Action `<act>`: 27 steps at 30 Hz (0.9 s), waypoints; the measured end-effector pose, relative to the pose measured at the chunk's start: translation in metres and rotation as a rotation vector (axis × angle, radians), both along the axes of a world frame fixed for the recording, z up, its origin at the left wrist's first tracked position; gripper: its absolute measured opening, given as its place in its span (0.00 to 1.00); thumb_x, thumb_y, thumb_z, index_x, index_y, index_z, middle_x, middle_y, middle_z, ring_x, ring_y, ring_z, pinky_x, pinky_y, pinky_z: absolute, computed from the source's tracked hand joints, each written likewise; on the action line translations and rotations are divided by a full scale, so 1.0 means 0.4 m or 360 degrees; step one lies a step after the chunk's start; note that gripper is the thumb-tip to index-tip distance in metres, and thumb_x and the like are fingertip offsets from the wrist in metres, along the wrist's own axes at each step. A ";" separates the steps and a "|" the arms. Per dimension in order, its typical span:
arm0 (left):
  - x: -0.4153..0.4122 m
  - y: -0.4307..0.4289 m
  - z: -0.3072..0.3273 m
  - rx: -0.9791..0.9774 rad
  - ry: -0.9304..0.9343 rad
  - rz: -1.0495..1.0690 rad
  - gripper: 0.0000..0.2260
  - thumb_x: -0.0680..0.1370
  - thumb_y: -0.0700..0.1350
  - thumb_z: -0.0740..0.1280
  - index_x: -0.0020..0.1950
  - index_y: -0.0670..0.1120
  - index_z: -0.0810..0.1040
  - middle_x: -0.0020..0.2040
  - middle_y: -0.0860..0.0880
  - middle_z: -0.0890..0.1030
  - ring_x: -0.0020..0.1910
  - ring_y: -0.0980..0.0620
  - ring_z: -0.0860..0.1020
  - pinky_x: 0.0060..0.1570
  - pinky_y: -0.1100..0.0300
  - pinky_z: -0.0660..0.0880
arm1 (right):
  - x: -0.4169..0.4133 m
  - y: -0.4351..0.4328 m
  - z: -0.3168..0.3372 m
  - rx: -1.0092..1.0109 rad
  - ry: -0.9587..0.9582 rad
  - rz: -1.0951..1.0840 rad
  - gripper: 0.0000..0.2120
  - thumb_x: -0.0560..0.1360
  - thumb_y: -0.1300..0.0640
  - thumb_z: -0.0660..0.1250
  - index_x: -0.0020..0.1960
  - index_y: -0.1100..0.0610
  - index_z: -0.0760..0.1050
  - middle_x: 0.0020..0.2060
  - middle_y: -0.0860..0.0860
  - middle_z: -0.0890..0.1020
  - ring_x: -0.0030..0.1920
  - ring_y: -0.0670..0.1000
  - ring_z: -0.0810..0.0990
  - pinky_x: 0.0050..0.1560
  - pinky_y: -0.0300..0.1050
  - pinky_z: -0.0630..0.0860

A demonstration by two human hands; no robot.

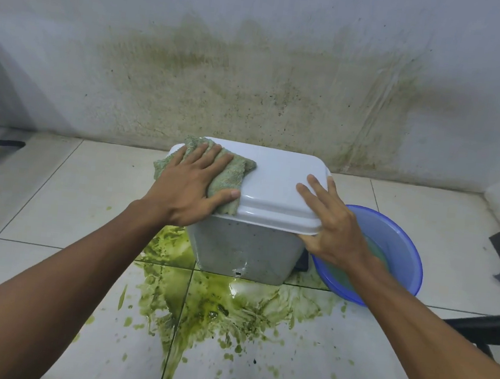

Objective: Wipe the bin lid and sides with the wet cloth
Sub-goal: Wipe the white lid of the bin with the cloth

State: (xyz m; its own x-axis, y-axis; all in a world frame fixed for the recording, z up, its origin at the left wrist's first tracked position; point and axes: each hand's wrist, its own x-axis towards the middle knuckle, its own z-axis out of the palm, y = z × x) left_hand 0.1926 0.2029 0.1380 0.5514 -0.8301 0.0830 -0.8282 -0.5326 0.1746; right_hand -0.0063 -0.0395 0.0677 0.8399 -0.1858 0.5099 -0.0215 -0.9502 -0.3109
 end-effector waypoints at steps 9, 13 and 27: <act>-0.033 -0.017 0.039 -0.0048 -0.0121 0.0044 0.36 0.79 0.71 0.48 0.79 0.50 0.66 0.79 0.46 0.67 0.78 0.45 0.64 0.75 0.43 0.57 | 0.003 -0.042 0.066 0.0302 -0.0019 0.0179 0.33 0.67 0.51 0.75 0.71 0.57 0.75 0.71 0.57 0.75 0.72 0.56 0.73 0.75 0.61 0.64; -0.035 -0.015 0.046 -0.0025 -0.0120 0.0057 0.36 0.79 0.71 0.49 0.79 0.50 0.67 0.78 0.46 0.69 0.77 0.45 0.66 0.74 0.45 0.59 | -0.002 -0.041 0.079 0.0363 0.0025 0.0165 0.35 0.64 0.54 0.79 0.71 0.55 0.75 0.70 0.56 0.75 0.71 0.55 0.74 0.75 0.59 0.65; -0.053 -0.015 0.056 -0.0011 -0.0126 0.0074 0.36 0.79 0.71 0.49 0.76 0.50 0.71 0.74 0.47 0.74 0.74 0.45 0.70 0.70 0.47 0.64 | -0.017 -0.030 0.117 0.0350 0.0149 0.0136 0.37 0.62 0.55 0.83 0.69 0.54 0.77 0.69 0.56 0.77 0.69 0.55 0.76 0.72 0.57 0.70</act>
State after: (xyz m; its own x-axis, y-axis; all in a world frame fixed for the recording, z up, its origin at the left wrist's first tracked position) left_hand 0.1715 0.1970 0.1603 0.5808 -0.8030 0.1336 -0.8139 -0.5697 0.1136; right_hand -0.0131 -0.0514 0.1145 0.8990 -0.2102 0.3843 0.0173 -0.8596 -0.5106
